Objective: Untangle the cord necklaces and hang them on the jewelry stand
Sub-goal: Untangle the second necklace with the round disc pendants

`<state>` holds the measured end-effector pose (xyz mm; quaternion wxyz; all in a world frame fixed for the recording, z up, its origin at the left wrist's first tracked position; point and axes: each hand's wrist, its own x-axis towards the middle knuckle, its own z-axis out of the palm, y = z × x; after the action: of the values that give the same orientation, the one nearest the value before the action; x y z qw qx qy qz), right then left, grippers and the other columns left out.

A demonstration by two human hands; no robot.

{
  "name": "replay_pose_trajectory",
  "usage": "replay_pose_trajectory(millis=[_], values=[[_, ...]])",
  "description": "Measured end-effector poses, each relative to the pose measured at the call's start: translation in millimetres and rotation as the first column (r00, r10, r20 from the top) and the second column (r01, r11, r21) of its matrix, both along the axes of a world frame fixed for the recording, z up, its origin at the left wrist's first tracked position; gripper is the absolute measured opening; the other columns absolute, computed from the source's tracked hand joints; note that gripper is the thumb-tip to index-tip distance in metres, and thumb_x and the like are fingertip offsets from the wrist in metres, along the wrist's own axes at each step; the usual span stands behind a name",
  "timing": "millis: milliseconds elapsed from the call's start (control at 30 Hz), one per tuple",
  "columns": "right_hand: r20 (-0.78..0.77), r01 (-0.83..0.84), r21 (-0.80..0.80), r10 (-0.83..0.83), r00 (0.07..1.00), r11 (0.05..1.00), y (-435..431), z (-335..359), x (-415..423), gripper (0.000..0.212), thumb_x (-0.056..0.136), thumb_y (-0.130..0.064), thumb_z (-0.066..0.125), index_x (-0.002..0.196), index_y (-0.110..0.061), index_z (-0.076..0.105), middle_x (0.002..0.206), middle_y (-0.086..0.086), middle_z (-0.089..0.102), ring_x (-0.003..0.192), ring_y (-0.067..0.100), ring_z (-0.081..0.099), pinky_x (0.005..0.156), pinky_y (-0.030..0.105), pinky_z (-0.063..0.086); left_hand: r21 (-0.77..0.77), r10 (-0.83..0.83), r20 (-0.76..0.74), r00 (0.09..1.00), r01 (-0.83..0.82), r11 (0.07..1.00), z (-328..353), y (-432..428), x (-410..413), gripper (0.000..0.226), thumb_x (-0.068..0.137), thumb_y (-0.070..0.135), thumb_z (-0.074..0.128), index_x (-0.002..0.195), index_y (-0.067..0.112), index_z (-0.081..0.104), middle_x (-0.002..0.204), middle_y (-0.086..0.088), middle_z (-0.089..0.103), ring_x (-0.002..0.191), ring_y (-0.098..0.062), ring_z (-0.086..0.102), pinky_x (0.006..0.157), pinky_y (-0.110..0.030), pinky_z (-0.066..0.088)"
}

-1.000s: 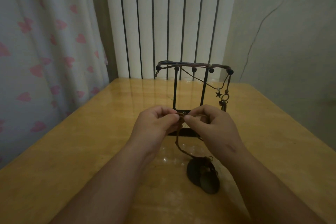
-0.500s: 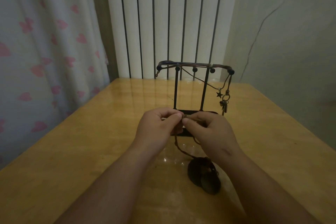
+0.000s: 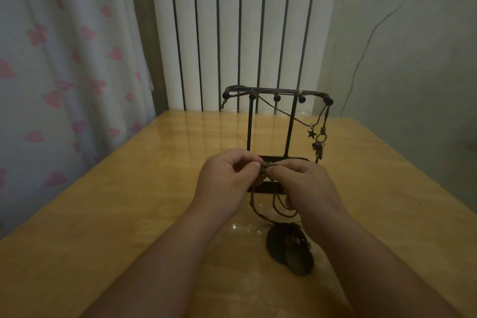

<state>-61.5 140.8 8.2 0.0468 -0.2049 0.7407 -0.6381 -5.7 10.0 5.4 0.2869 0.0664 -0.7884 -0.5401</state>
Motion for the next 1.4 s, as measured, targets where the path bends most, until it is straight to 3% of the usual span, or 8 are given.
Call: replay_pose_trajectory(millis=[167,300,400,600,867,1033,1167,1400], values=[[-0.065,0.021,0.025,-0.020,0.998,0.999,-4.5,-3.9,5.3,0.012,0.090,-0.025,0.066,0.082,-0.032,0.072,0.075,-0.021,0.071,0.076,-0.014,0.061,0.064,0.014,0.041,-0.019,0.016,0.031,0.999,-0.016,1.000,1.2,-1.2,-1.3,0.016,0.095,0.017,0.060,0.089,0.028,0.070,0.086,0.008,0.070,0.082,-0.002,0.067,0.068,-0.017,0.053],[-0.113,0.105,0.035,-0.100,0.988,0.994,-6.2,-4.9,3.7,0.008,0.087,-0.024,0.066,0.083,-0.027,0.071,0.076,-0.007,0.071,0.076,0.002,0.065,0.062,0.018,0.046,-0.002,0.013,0.008,1.000,-0.013,1.000,0.3,1.9,-2.3,0.022,0.095,0.012,0.060,0.090,0.032,0.069,0.088,0.010,0.071,0.085,0.001,0.067,0.071,-0.017,0.056],[-0.150,0.141,0.021,-0.136,0.979,0.990,-6.7,-3.9,2.5,0.009,0.084,-0.023,0.068,0.091,-0.027,0.063,0.081,-0.001,0.067,0.077,0.012,0.064,0.063,0.021,0.052,0.073,0.014,-0.034,0.999,-0.012,0.997,-1.4,2.3,-5.1,0.026,0.095,0.005,0.059,0.096,0.030,0.065,0.088,0.004,0.071,0.087,-0.008,0.071,0.079,-0.030,0.060],[-0.130,0.049,-0.008,-0.049,0.990,0.999,-3.9,-2.6,1.5,0.016,0.088,-0.025,0.065,0.099,-0.032,0.074,0.084,-0.014,0.073,0.083,-0.001,0.066,0.062,0.014,0.052,0.113,-0.010,-0.074,0.997,0.019,0.993,-0.9,-2.7,-4.2,0.022,0.094,0.008,0.061,0.103,0.025,0.072,0.084,0.001,0.072,0.085,-0.012,0.072,0.079,-0.037,0.061],[-0.243,0.055,0.083,-0.034,0.970,0.995,-3.3,0.0,5.4,0.025,0.085,-0.024,0.063,0.073,-0.046,0.065,0.065,-0.031,0.066,0.078,-0.016,0.062,0.060,0.003,0.045,0.100,-0.017,-0.071,0.997,0.024,0.995,-2.0,-1.4,-3.6,0.027,0.092,0.007,0.065,0.098,0.031,0.073,0.081,0.007,0.072,0.082,-0.009,0.071,0.076,-0.033,0.062],[-0.238,0.078,0.038,-0.066,0.969,0.996,-5.1,-1.5,4.8,0.022,0.085,-0.019,0.063,0.095,-0.035,0.074,0.072,-0.024,0.068,0.076,-0.005,0.067,0.061,0.009,0.052,0.077,-0.013,-0.097,0.995,0.021,0.997,-1.9,0.6,-5.1,0.024,0.092,0.006,0.064,0.105,0.023,0.072,0.083,0.001,0.071,0.082,-0.011,0.071,0.074,-0.037,0.063],[-0.280,0.088,0.050,-0.071,0.957,0.995,-6.0,-0.3,8.1,0.026,0.084,-0.018,0.064,0.085,-0.043,0.070,0.069,-0.023,0.068,0.075,-0.002,0.068,0.064,0.015,0.056,0.106,-0.021,-0.115,0.993,0.033,0.994,-0.4,1.2,-5.3,0.025,0.093,0.004,0.063,0.107,0.023,0.071,0.083,0.001,0.072,0.080,-0.009,0.072,0.069,-0.030,0.062],[-0.300,0.139,0.033,-0.123,0.946,0.990,-8.2,-2.4,8.5,0.026,0.083,-0.018,0.062,0.104,-0.025,0.076,0.079,-0.015,0.071,0.077,-0.007,0.065,0.062,0.005,0.047,0.091,-0.020,-0.134,0.991,0.032,0.995,1.5,0.2,-3.4,0.027,0.093,0.008,0.064,0.112,0.028,0.068,0.088,0.004,0.073,0.086,-0.008,0.071,0.075,-0.027,0.060]])
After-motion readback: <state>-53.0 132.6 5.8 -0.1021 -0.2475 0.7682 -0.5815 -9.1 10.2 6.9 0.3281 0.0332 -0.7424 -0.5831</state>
